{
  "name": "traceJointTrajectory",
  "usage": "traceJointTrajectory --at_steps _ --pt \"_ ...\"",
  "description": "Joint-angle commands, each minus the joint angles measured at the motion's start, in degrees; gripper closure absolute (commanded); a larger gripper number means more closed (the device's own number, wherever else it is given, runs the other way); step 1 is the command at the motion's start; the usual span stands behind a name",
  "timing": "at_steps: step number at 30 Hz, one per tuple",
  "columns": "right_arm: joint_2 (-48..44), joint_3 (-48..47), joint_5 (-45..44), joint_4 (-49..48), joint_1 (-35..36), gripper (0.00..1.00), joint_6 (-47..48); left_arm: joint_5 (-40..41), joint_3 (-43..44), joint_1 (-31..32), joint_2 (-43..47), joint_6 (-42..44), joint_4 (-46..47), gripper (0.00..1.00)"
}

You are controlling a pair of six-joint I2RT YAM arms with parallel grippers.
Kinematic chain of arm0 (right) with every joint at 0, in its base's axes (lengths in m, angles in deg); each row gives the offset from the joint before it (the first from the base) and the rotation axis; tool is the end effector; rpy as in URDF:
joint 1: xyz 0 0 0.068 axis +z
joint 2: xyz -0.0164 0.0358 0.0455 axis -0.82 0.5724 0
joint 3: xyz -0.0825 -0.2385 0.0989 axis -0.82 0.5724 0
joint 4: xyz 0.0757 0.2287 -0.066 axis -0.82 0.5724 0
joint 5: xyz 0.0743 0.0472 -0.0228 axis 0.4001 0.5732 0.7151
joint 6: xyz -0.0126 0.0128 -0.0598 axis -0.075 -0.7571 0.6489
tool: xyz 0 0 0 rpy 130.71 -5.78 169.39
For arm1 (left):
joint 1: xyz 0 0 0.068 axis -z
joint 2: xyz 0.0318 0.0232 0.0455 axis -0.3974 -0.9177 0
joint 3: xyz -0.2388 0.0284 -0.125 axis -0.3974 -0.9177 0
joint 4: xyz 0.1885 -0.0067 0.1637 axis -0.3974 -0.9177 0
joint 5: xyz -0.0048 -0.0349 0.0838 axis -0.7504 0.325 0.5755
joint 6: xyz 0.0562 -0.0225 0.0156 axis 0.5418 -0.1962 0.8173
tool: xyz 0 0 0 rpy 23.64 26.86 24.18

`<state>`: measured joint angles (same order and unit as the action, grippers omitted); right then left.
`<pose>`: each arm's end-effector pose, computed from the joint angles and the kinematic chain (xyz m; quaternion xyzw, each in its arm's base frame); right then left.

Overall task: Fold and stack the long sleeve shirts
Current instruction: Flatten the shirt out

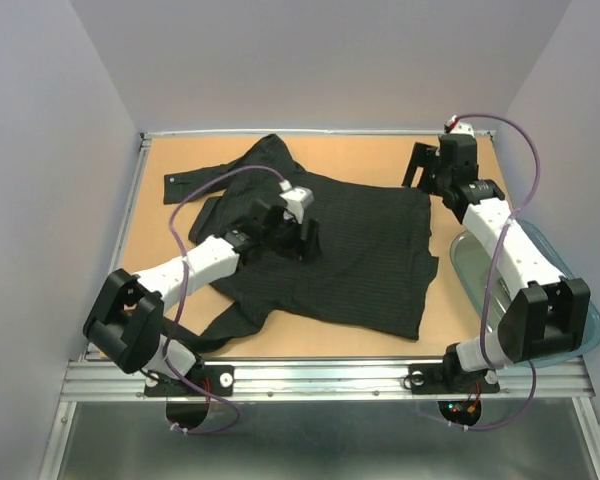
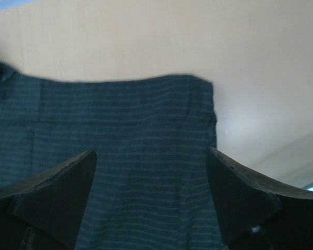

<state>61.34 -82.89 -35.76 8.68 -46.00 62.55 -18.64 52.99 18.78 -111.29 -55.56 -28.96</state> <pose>0.3294 0.0410 0.3346 0.1045 0.8617 -0.0019 0.4966 0.2277 -0.2249 0.2461 0.2764 0.8248 -0.3373 0.3599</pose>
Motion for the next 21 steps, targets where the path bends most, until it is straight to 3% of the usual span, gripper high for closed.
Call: traceJointTrajectory --at_steps 1,8,15,21 --pt "0.5 7.6 10.2 -0.4 0.2 0.11 -6.5 8.3 2.0 -10.5 3.0 -3.8 -1.5 0.16" --pt "-0.1 14.9 15.7 -3.2 0.2 0.15 -9.6 14.7 7.2 -26.5 -4.9 -8.1 -1.6 0.17" --pt "0.8 15.0 14.1 -5.3 0.2 0.16 -11.3 14.7 15.9 -34.2 -19.4 -11.8 -2.0 0.18" --pt "3.3 14.0 12.0 -6.5 0.2 0.17 -12.3 13.8 16.4 -39.2 -25.5 -14.1 -2.0 0.18"
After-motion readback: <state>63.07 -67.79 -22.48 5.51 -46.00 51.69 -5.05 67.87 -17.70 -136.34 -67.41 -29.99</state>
